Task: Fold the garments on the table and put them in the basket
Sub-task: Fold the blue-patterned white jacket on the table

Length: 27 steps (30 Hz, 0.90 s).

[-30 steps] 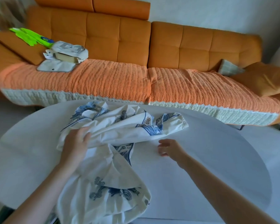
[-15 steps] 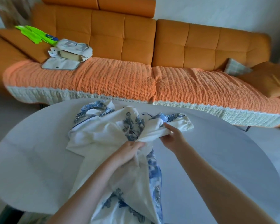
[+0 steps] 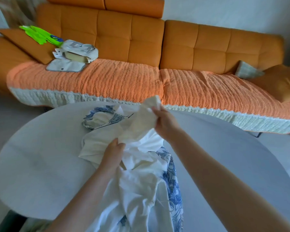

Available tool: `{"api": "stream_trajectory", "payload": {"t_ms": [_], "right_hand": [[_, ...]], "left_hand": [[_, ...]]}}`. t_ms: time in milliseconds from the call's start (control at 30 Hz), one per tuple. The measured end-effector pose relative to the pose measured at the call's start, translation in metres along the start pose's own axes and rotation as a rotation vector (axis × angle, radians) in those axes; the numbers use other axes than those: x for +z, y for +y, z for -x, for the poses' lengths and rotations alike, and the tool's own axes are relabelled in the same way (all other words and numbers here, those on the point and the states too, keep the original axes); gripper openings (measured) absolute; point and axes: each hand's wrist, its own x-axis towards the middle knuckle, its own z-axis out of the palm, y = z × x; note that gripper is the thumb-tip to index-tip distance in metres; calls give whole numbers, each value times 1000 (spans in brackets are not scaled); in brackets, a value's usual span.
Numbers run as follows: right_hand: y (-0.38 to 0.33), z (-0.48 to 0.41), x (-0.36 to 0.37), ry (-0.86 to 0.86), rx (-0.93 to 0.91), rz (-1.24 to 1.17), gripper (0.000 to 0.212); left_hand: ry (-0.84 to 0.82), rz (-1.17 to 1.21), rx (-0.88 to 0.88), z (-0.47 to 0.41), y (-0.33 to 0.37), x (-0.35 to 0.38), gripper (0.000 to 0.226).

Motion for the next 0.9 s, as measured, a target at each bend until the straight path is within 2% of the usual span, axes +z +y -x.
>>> {"api": "stream_trajectory", "payload": {"t_ms": [67,133,200,233,300,367,433,467,500,567,600,667,700,800,833,900], "right_hand": [[16,9,47,-275,27,278,39],[33,20,78,-522,101,709,45],[45,20,86,-565,132,1041,46],[46,21,83,-522,130,1037,44],[43,13,61,-361,132,851,38],[37,3,21,-54,23,785,29],[29,-1,-31,256,-45,859,23],[26,2,-55,374,-17,916,23],[23,7,-78,418,43,959,20],[20,21,-98,377,236,931,13],[18,26,-99,342,304,895,10],[18,28,-92,237,394,882,13],[17,29,-85,154,444,883,16],[23,26,-62,-99,559,566,16],[26,26,-54,-155,548,458,16],[27,27,-33,-243,507,288,17]], "left_hand": [[55,-13,-17,-5,-9,-22,34],[103,1,-39,-7,-21,-40,44],[113,30,-54,-9,-32,-54,49],[111,75,-86,-7,-34,-59,52],[172,98,-166,-4,-36,-63,76],[323,-129,-97,3,-35,-63,106],[400,-276,47,11,-30,-57,112],[420,-291,86,14,-24,-52,107],[422,-318,143,14,-22,-48,102],[324,-364,250,13,-17,-37,92],[221,-354,248,13,-16,-31,87],[7,-289,148,17,-14,-16,78],[-63,-239,105,18,-14,-10,81],[-133,-108,11,20,-7,5,111],[-144,-58,-23,19,-1,10,111],[-156,48,-57,13,8,21,87]]}}
